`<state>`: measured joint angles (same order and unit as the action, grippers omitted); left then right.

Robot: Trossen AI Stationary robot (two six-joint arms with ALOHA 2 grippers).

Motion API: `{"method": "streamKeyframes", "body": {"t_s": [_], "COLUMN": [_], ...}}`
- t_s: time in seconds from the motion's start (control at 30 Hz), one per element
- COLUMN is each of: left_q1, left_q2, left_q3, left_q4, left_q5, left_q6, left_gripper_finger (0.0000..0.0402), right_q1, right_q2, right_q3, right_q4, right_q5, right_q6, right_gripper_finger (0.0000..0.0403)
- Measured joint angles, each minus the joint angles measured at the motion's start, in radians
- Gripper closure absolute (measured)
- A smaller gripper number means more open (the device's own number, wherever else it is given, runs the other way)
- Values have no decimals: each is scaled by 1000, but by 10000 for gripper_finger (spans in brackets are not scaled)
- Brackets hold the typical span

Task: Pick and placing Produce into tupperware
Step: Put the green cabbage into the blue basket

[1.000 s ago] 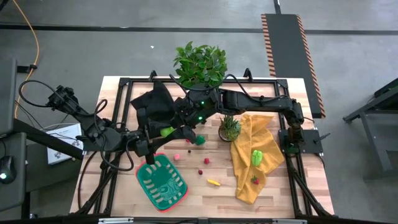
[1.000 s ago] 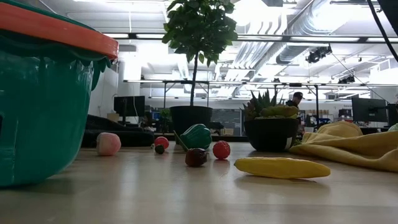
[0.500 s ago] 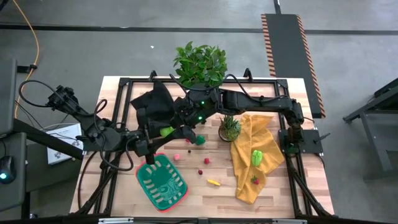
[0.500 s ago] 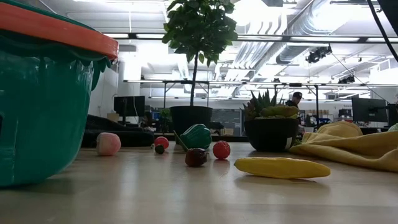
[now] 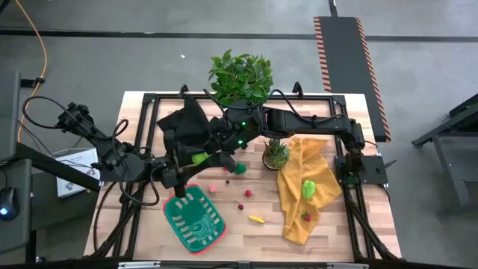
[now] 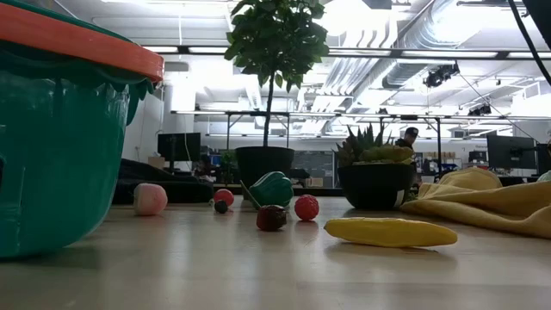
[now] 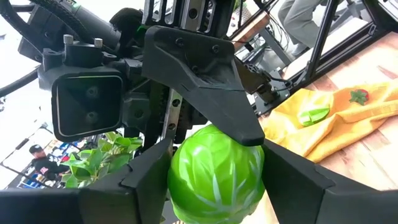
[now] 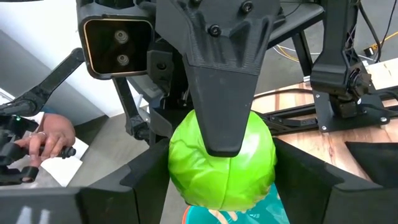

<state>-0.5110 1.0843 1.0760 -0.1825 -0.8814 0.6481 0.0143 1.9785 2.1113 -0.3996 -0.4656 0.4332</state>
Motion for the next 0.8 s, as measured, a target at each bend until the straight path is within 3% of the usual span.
{"method": "streamKeyframes", "body": {"t_s": [0.2,0.5,0.8], "left_q1": [0,0,0], "left_q2": [0,0,0], "left_q3": [0,0,0], "left_q4": [0,0,1], "left_q5": [0,0,0], "left_q6": [2,0,2], "left_gripper_finger": [202,177,196], "right_q1": [0,0,0], "right_q2": [0,0,0], "right_q3": [0,0,0], "right_q4": [0,1,1], "right_q5": [-1,0,-1], "right_q6": [4,2,1], "right_gripper_finger": [171,171,171]}}
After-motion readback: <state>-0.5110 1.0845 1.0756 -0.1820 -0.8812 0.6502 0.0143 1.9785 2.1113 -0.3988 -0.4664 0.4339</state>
